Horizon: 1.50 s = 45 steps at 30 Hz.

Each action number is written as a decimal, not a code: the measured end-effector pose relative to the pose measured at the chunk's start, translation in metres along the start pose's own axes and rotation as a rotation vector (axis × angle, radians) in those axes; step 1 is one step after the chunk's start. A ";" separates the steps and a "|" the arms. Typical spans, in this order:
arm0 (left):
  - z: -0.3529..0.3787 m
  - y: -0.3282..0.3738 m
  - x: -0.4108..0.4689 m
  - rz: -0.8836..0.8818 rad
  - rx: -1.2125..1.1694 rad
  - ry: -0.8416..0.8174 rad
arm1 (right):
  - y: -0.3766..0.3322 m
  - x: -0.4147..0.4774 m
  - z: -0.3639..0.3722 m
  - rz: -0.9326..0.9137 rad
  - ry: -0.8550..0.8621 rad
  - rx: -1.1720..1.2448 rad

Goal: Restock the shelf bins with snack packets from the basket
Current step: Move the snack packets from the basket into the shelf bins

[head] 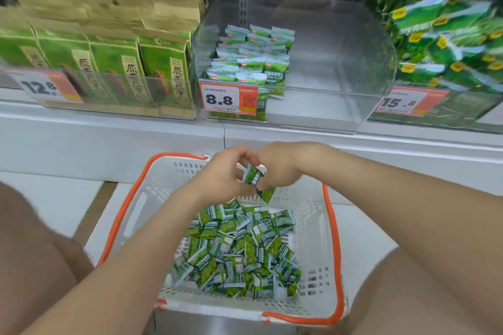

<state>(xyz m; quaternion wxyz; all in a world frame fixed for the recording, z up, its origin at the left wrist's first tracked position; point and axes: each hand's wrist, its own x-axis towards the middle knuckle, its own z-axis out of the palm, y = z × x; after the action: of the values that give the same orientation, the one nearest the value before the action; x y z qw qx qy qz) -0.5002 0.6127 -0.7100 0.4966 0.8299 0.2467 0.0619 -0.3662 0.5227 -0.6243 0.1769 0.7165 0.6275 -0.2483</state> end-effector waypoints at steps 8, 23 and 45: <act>-0.044 0.055 -0.008 0.026 -0.361 0.237 | 0.019 -0.030 -0.013 0.084 0.350 0.908; -0.073 0.107 0.030 0.468 0.467 0.796 | 0.063 -0.037 -0.076 0.177 1.084 0.729; -0.076 0.092 0.068 0.382 0.776 0.569 | 0.105 0.050 -0.095 0.435 0.755 0.280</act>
<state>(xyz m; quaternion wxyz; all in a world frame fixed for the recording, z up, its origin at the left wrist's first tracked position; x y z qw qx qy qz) -0.4355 0.6695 -0.6037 0.0453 0.9335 0.2211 0.2787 -0.2452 0.6009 -0.5821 -0.1146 0.8889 0.4435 -0.0095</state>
